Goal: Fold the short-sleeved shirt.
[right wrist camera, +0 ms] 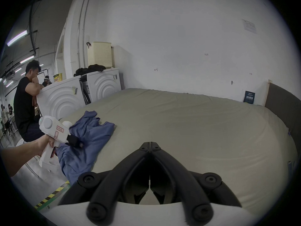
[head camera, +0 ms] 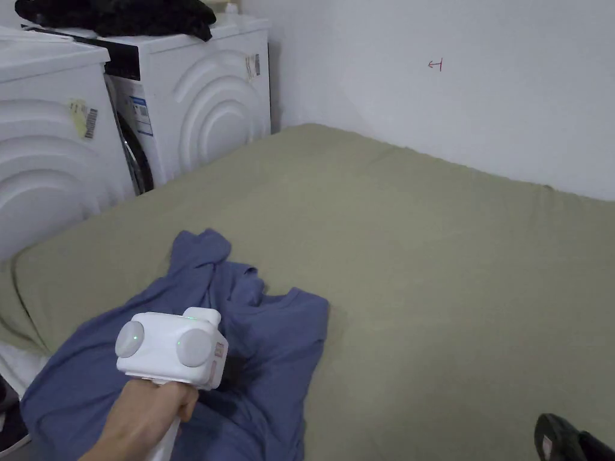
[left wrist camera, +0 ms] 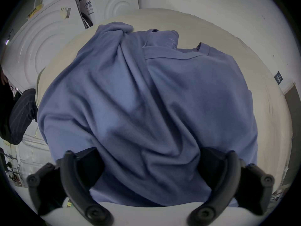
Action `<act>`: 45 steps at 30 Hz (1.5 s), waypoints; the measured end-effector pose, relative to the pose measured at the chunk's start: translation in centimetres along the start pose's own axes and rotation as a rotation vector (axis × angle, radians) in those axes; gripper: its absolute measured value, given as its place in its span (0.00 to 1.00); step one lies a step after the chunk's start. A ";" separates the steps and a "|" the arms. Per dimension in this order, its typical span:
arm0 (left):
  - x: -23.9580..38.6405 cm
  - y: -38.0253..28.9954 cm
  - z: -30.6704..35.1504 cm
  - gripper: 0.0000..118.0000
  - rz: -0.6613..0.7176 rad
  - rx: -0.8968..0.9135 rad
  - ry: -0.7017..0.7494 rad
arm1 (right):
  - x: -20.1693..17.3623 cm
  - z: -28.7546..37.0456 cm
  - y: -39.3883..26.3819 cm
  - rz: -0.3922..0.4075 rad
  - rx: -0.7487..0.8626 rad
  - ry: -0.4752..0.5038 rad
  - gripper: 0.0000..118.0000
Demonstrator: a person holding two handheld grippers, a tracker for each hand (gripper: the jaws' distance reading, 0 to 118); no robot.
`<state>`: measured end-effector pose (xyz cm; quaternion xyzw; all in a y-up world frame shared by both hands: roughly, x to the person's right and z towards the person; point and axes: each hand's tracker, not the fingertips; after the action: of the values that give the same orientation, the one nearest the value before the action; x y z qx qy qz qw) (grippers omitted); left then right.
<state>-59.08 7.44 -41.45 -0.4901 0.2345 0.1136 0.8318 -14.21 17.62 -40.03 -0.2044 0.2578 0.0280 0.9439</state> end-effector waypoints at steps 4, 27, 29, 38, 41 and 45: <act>-0.1 -0.2 2.2 0.03 0.045 0.016 -0.039 | 1.8 2.8 -0.2 -0.035 -0.002 -0.020 0.00; 39.6 3.9 22.0 0.03 -0.432 0.273 -0.611 | 14.8 20.4 -5.6 -0.232 0.036 -0.447 0.00; 44.0 3.2 23.8 0.03 -0.488 0.296 -0.669 | 15.8 21.0 -6.1 -0.245 0.031 -0.476 0.00; 57.5 -1.4 18.7 0.03 -0.615 0.149 -0.746 | 19.3 21.6 -8.0 -0.310 -0.009 -0.553 0.00; 59.9 -4.5 12.2 0.04 -0.649 0.062 -0.639 | 20.0 20.9 -8.8 -0.335 -0.044 -0.559 0.00; 59.8 -7.2 6.8 1.00 -0.651 -0.030 -0.614 | 20.6 20.1 -9.3 -0.347 -0.075 -0.559 0.00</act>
<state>-2.54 7.38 -63.17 -0.4942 -0.1914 -0.0105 0.8480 14.68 16.08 -31.10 -0.2643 -0.0509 -0.0687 0.9606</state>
